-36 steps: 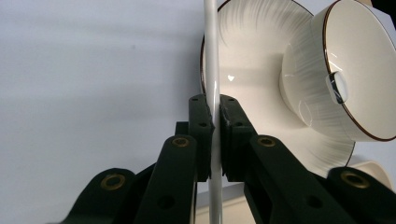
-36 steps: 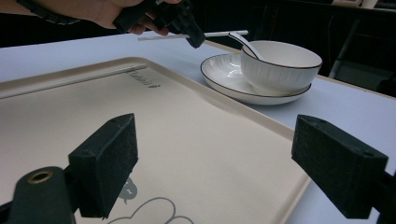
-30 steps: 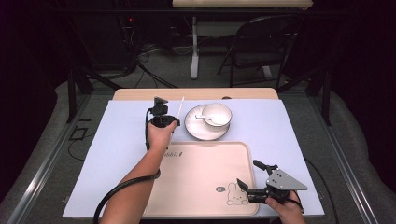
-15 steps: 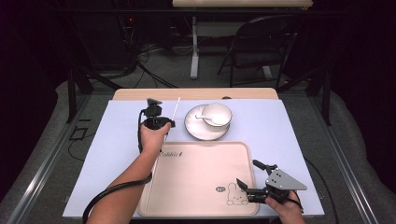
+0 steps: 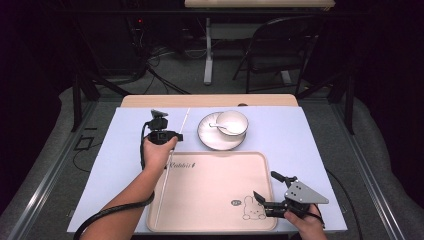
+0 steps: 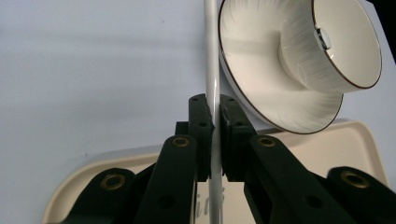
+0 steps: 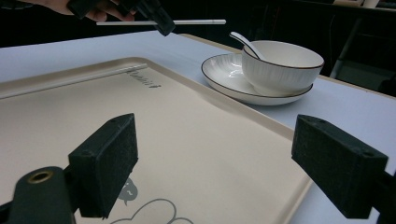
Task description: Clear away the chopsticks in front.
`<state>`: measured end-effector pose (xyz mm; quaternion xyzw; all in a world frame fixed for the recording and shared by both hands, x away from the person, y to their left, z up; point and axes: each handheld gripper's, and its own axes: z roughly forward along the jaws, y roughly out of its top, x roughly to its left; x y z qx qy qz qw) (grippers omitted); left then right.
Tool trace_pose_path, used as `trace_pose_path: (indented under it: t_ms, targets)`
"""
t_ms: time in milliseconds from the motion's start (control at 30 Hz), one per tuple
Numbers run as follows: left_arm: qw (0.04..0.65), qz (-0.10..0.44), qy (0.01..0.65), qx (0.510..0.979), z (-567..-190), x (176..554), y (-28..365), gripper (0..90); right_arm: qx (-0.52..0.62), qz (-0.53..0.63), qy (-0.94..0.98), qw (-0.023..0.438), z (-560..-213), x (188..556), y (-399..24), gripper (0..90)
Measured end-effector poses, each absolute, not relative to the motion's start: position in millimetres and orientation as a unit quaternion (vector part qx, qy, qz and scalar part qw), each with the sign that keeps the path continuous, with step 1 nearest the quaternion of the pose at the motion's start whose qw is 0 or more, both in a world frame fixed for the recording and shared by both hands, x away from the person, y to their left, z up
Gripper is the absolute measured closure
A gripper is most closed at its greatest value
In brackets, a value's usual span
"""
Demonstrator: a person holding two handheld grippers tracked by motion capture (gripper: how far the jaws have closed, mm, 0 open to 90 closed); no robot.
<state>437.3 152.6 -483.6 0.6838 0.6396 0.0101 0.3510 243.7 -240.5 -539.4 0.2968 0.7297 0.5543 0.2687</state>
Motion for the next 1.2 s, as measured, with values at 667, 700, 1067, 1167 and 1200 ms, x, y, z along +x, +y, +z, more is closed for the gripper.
trace_pose_path:
  t_ms: [667,700,1067,1167,1200]
  targets:
    - [0.357,-0.005,0.636,0.684,-499,389,175,85.1,0.300,0.552,0.729,0.270,-540,245,-240,14.1]
    - [0.360,-0.006,0.636,0.683,-500,387,175,85.0,0.300,0.552,0.729,0.270,-540,245,-240,14.1]
    - [0.365,-0.002,0.631,0.684,-505,362,177,85.0,0.300,0.552,0.730,0.270,-540,244,-240,14.0]
    - [0.371,-0.002,0.633,0.679,-507,355,178,85.0,0.300,0.552,0.730,0.270,-540,245,-240,14.1]
    - [0.372,-0.003,0.633,0.678,-508,352,179,85.0,0.299,0.552,0.730,0.270,-540,245,-240,14.1]
